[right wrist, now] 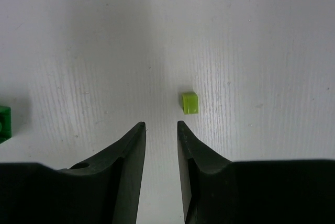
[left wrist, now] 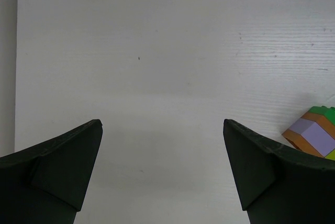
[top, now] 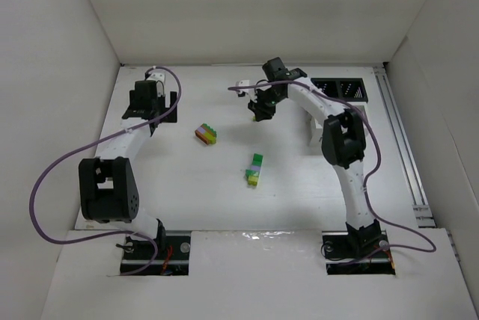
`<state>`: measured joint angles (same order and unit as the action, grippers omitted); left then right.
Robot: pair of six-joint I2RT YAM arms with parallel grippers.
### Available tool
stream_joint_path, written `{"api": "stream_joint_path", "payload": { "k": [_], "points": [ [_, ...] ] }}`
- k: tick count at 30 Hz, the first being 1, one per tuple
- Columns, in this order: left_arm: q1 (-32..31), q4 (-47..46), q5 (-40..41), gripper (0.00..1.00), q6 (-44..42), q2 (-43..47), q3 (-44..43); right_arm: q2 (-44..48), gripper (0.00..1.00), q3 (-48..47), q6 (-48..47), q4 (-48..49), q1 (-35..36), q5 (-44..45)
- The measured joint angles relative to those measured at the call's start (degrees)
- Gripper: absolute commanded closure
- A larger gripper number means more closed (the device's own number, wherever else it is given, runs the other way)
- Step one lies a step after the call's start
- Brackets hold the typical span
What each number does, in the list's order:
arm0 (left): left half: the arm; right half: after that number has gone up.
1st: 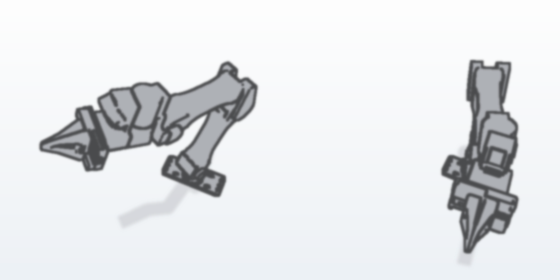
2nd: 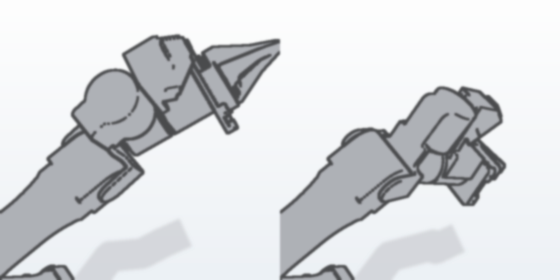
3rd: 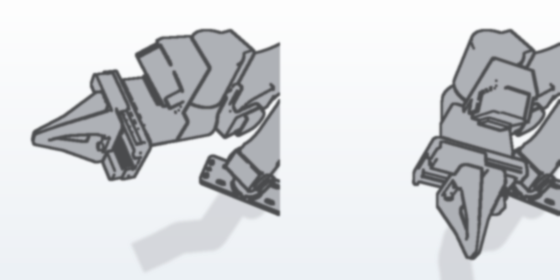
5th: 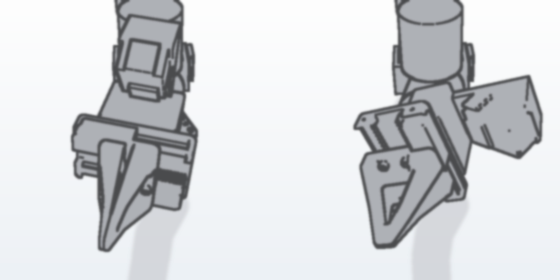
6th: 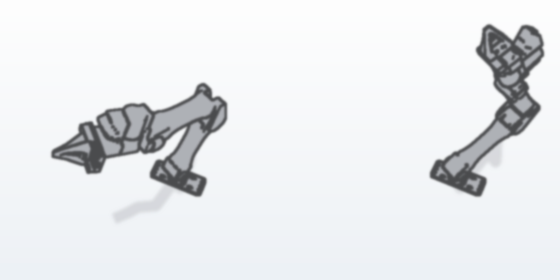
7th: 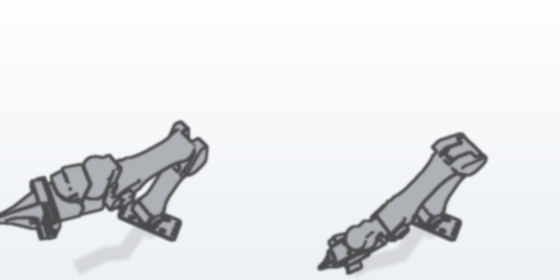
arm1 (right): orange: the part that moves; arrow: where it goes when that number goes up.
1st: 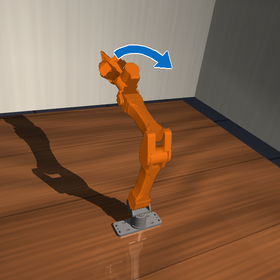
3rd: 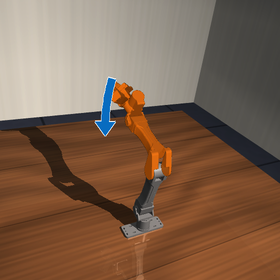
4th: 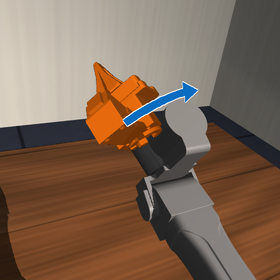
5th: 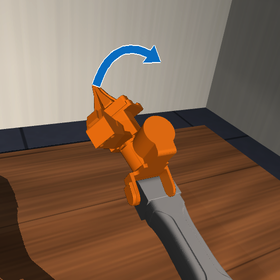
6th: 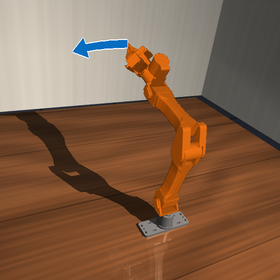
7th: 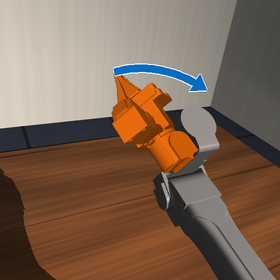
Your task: Sort the legos into containers by color
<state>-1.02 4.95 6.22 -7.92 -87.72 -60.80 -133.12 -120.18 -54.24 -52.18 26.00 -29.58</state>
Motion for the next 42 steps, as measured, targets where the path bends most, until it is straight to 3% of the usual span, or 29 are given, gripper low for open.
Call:
{"api": "stream_joint_path", "payload": {
  "k": [10,21,42],
  "points": [
    [0.02,-0.46,-0.20,0.00,2.51,-0.72,0.00,-5.51,0.64,-5.70,-4.59,-2.08,-0.15,-0.79],
    [0.76,-1.55,-0.85,0.00,3.69,-2.84,-0.11,-7.96,0.51,-8.92,-6.16,-3.74,-0.15,0.02],
    [1.88,-2.16,-1.51,0.00,3.91,-4.39,-2.08,-11.67,0.53,-11.67,-5.60,-3.98,-0.15,1.05]
  ]
}}
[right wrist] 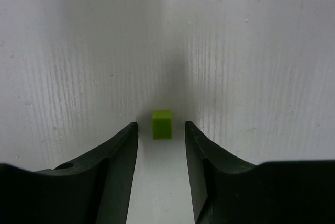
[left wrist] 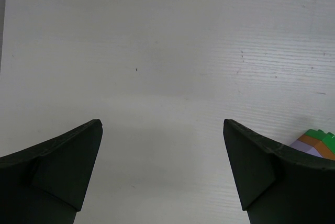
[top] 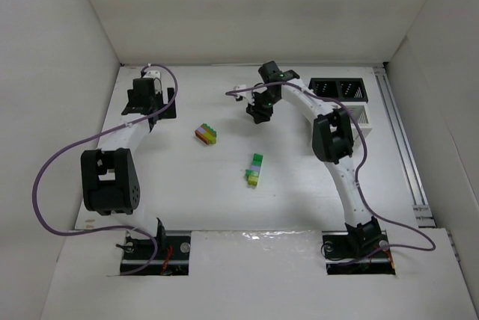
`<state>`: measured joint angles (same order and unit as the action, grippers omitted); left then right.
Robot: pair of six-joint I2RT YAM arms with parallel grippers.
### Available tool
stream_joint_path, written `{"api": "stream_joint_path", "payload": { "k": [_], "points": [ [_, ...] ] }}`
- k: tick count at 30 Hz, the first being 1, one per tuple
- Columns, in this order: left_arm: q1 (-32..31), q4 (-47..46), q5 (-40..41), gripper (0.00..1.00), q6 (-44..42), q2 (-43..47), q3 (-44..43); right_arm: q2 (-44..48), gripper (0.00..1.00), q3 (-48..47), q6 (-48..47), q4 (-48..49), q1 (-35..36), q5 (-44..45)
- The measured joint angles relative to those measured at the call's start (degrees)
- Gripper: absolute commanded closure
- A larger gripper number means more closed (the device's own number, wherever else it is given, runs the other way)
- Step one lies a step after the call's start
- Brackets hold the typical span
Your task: Sort the legos into containers by color
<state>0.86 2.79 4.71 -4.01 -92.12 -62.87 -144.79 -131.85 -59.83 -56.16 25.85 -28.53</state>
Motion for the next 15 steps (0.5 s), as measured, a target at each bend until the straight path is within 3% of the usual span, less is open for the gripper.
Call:
{"api": "stream_joint_path", "payload": {
  "k": [4,15],
  "points": [
    [0.02,0.04,0.07,0.00,0.00,-0.09,-0.26,-0.26,0.57,-0.92,0.07,0.02,0.02,0.33],
    [0.76,0.04,0.28,0.00,-0.02,-0.94,-0.72,-0.76,0.78,-1.51,0.07,-0.24,0.17,0.87]
  ]
}}
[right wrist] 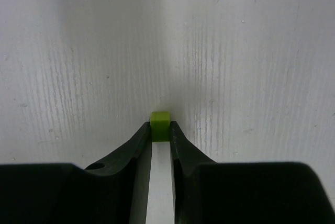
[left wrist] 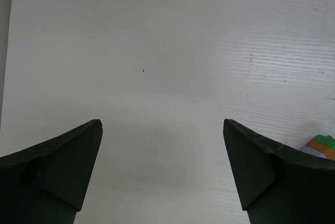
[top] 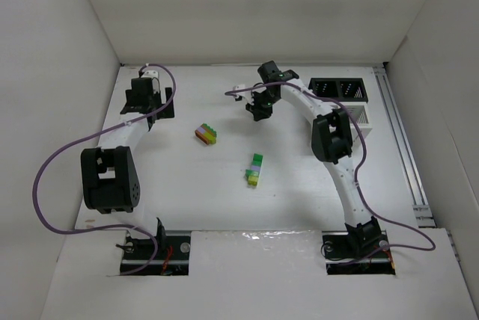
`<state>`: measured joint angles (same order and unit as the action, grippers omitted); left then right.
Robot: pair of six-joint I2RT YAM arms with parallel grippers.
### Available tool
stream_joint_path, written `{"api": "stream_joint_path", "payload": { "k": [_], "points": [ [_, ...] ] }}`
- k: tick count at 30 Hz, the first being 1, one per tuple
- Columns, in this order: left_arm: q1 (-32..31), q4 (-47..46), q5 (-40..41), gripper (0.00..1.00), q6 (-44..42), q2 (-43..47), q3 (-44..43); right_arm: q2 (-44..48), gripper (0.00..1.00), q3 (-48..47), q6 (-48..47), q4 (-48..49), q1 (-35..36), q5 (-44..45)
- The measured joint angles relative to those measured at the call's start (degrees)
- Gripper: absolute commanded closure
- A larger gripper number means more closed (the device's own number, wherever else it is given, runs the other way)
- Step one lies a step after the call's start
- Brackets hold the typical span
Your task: Sort the legos into containers by color
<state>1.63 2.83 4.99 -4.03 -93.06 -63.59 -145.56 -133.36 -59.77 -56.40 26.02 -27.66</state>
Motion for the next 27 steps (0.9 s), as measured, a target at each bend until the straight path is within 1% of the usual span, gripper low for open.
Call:
{"api": "stream_joint_path", "payload": {
  "k": [1,4,7,11,15,18,22,27],
  "points": [
    [0.00,-0.02,0.00,0.00,0.00,0.00,0.00,0.00,0.80,0.00,0.07,0.00,0.00,0.00],
    [-0.02,0.00,-0.42,0.00,0.00,-0.13,-0.20,0.13,0.80,0.24,1.09,0.22,-0.04,-0.31],
    [-0.02,-0.09,-1.33,0.00,0.00,-0.63,-0.74,1.95,0.83,2.91,3.41,0.42,-0.11,-1.16],
    [-0.55,-0.09,-2.25,0.00,0.04,-2.34,-3.04,8.68,0.83,8.55,8.52,1.01,-0.61,-3.06],
    [-2.71,-0.42,-2.32,0.00,-0.15,-2.78,-4.39,19.10,0.83,11.74,17.62,3.74,-2.95,-5.44],
    [-4.98,-0.44,-2.73,0.00,-0.24,-2.80,-5.49,26.64,0.83,12.02,24.83,6.86,-7.23,-6.80],
    [-7.45,-0.46,-2.97,0.00,-0.39,-3.50,-8.57,33.94,0.83,13.03,35.08,11.34,-16.57,-6.62],
    [-10.36,-0.02,-1.62,0.00,-0.15,-6.78,-14.56,36.00,0.83,16.87,44.02,14.23,-28.33,-3.96]
  ]
}}
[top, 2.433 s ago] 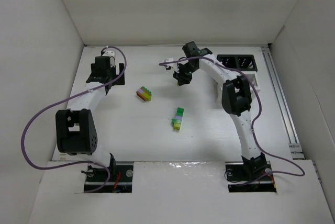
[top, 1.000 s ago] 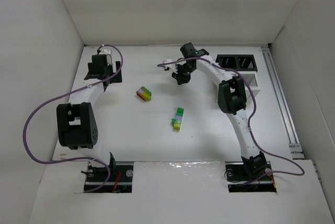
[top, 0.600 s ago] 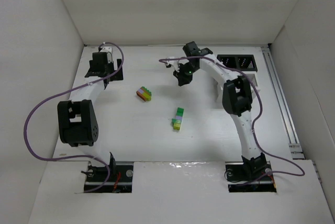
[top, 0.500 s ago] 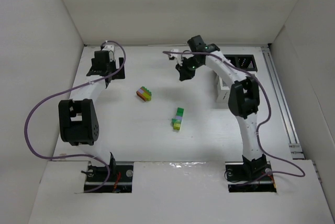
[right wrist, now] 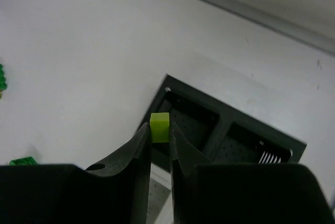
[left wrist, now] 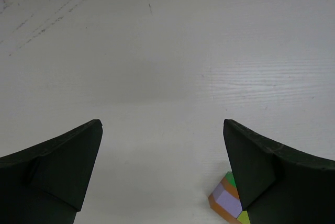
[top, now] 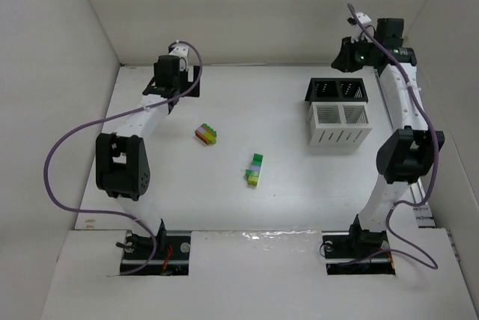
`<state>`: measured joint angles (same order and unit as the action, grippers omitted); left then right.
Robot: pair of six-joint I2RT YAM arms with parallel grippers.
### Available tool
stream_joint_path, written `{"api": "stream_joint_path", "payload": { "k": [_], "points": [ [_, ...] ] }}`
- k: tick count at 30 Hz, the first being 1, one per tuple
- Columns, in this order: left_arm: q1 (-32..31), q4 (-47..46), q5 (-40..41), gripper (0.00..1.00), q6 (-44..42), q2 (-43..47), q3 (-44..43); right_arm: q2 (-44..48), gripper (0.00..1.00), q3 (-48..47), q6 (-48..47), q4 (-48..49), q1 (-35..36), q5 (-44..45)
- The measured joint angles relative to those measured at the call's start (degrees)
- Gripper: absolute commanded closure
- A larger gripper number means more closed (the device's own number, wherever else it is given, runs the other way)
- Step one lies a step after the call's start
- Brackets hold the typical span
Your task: Sort the legos into containers by color
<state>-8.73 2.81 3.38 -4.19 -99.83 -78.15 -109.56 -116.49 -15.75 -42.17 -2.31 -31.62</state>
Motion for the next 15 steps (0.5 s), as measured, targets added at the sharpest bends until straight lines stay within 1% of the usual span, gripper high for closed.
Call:
{"api": "stream_joint_path", "payload": {
  "k": [4,7,11,15],
  "points": [
    [-2.10,1.86,2.25,0.00,1.22,-3.37,-4.55,-0.79,0.83,4.31,4.31,0.04,-4.83,1.14],
    [-2.78,2.73,1.29,0.00,2.10,-3.91,-5.05,-2.10,0.83,4.94,6.21,-0.02,-6.64,1.11],
    [-2.40,2.73,-0.46,0.00,3.06,-3.82,-4.74,-3.08,0.83,4.90,7.32,0.04,-7.78,1.73],
    [-2.43,3.17,-0.35,0.00,3.13,-3.82,-4.74,-4.46,0.82,4.87,7.21,-0.17,-8.09,3.15]
  ]
}}
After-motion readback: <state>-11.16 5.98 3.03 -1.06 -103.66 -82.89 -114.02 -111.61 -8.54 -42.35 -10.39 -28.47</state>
